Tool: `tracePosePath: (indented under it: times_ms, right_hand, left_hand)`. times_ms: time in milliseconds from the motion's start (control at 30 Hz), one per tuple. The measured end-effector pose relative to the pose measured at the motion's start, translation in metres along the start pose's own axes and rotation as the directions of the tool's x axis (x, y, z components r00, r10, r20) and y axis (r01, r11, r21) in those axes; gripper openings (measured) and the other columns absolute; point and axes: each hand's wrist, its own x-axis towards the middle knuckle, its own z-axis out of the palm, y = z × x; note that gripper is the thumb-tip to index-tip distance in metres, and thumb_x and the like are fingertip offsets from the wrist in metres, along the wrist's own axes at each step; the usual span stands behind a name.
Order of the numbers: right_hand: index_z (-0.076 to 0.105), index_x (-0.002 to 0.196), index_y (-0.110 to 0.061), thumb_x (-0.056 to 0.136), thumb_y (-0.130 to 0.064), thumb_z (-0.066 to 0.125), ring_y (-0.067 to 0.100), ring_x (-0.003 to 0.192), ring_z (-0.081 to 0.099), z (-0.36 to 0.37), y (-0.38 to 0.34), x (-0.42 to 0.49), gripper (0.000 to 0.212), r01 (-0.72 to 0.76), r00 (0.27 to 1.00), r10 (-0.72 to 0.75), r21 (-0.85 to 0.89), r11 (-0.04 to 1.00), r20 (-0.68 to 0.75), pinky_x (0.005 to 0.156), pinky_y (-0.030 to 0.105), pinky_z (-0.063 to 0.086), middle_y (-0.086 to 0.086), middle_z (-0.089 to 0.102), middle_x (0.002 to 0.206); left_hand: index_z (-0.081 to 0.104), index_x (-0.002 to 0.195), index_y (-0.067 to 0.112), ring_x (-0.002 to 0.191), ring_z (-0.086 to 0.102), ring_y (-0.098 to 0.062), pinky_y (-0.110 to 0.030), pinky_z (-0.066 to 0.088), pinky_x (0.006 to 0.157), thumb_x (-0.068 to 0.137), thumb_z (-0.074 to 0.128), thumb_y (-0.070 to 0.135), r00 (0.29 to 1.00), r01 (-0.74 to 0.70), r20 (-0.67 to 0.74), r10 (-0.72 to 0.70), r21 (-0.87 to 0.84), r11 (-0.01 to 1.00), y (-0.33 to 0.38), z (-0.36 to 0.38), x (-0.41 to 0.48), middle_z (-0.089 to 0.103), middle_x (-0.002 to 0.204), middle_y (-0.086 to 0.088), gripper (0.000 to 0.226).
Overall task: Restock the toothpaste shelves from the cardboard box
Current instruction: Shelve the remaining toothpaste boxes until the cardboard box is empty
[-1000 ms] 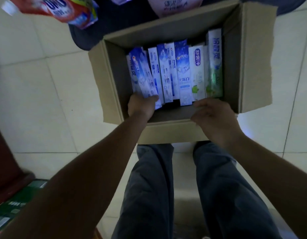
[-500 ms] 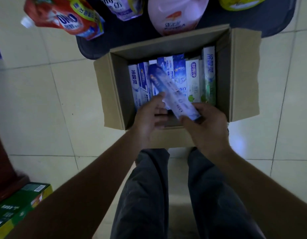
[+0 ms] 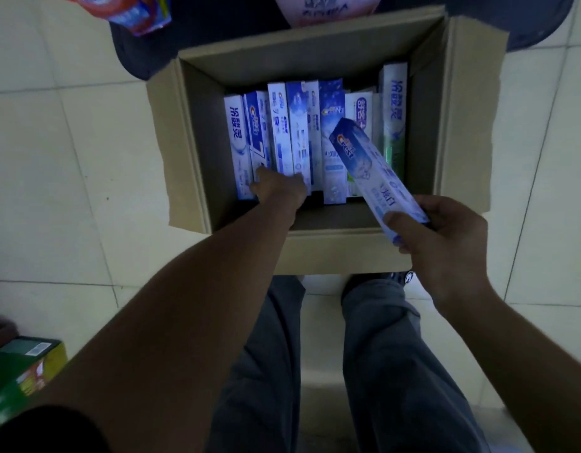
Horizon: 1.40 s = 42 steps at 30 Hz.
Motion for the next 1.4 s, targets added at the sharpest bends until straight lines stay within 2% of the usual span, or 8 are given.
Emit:
tracePosePath:
  times_ms: [133,267,500,767,900,1133,1267,1400]
  right_hand:
    - [0.075,0.076,-0.033,0.065,-0.033,0.077,0.027,0.068,0.07,-0.007,-0.019,-0.007,0.011,-0.025,0.999,0.025,-0.003,1.0,0.024,0.069,0.055,0.058,0.0,0.076,0.076]
    - [0.075,0.078,-0.028,0.066,-0.031,0.077,0.036,0.07,0.069,-0.018,-0.043,-0.011,0.013,0.011,0.999,-0.009,-0.029,1.0,0.046,0.068,0.06,0.057,0.004,0.076,0.075]
    - [0.076,0.076,-0.029,0.071,-0.025,0.082,0.023,0.062,0.065,-0.014,-0.057,0.0,0.01,0.062,0.995,-0.059,-0.038,0.997,0.077,0.066,0.055,0.055,0.004,0.075,0.074]
    - [0.074,0.085,-0.022,0.081,-0.009,0.079,0.016,0.055,0.061,0.001,-0.043,-0.005,0.015,0.005,0.997,-0.006,0.006,1.0,0.076,0.055,0.035,0.053,0.006,0.073,0.07]
    - [0.076,0.088,-0.019,0.08,-0.006,0.079,0.013,0.053,0.061,-0.005,-0.062,-0.018,0.015,0.0,0.996,-0.003,0.03,1.0,0.085,0.049,0.024,0.052,0.004,0.075,0.072]
    - [0.077,0.09,-0.008,0.079,0.005,0.072,0.015,0.06,0.058,-0.035,-0.168,-0.077,0.018,0.117,0.975,-0.138,0.125,0.985,0.176,0.052,0.025,0.047,0.006,0.071,0.074]
    - [0.077,0.092,-0.008,0.071,-0.005,0.073,0.014,0.066,0.063,-0.05,-0.253,-0.128,0.022,0.223,0.92,-0.279,0.215,0.951,0.277,0.058,0.024,0.05,0.006,0.072,0.08]
    - [0.079,0.092,-0.012,0.07,-0.008,0.07,0.016,0.07,0.066,-0.052,-0.343,-0.19,0.024,0.295,0.854,-0.382,0.277,0.915,0.352,0.061,0.025,0.051,0.009,0.075,0.088]
  left_hand:
    - [0.043,0.145,0.003,0.135,0.05,-0.03,-0.032,0.042,0.103,0.105,0.046,0.024,1.0,0.015,-0.009,-0.014,0.082,0.997,0.001,-0.016,-0.003,0.048,0.15,-0.016,0.045]
    - [0.057,0.131,0.001,0.116,0.063,-0.033,-0.033,0.045,0.078,0.1,0.057,0.033,0.991,-0.082,0.116,0.061,0.183,0.98,-0.001,-0.037,-0.014,0.064,0.13,-0.018,0.045]
    - [0.026,0.155,0.01,0.134,0.05,-0.036,-0.038,0.047,0.1,0.092,0.069,0.038,0.989,-0.088,0.124,0.081,0.049,0.995,-0.002,-0.012,-0.006,0.04,0.153,-0.018,0.081]
    - [0.041,0.146,0.008,0.127,0.058,-0.033,-0.044,0.055,0.1,0.078,0.085,0.032,0.994,-0.034,0.099,0.048,-0.135,0.99,-0.008,-0.007,0.0,0.055,0.143,-0.015,0.084]
    - [0.057,0.131,0.008,0.118,0.064,-0.031,-0.032,0.052,0.091,0.084,0.08,0.041,0.982,-0.167,0.053,0.179,-0.175,0.97,-0.008,-0.029,-0.027,0.064,0.131,-0.013,0.062]
    - [0.06,0.092,0.009,0.088,0.061,-0.026,-0.043,0.05,0.083,0.086,0.082,0.02,0.836,-0.545,-0.334,0.436,-0.404,0.735,-0.033,-0.187,-0.115,0.063,0.095,-0.014,0.025]
    - [0.061,0.095,0.022,0.09,0.065,-0.016,-0.027,0.052,0.086,0.083,0.076,0.022,0.761,-0.633,-0.331,0.557,-0.566,0.528,-0.029,-0.299,-0.182,0.068,0.093,0.006,0.019]
    - [0.06,0.096,0.027,0.084,0.07,-0.009,-0.016,0.052,0.075,0.073,0.06,0.021,0.723,-0.662,-0.43,0.54,-0.656,0.363,-0.017,-0.412,-0.241,0.074,0.095,0.005,0.024]
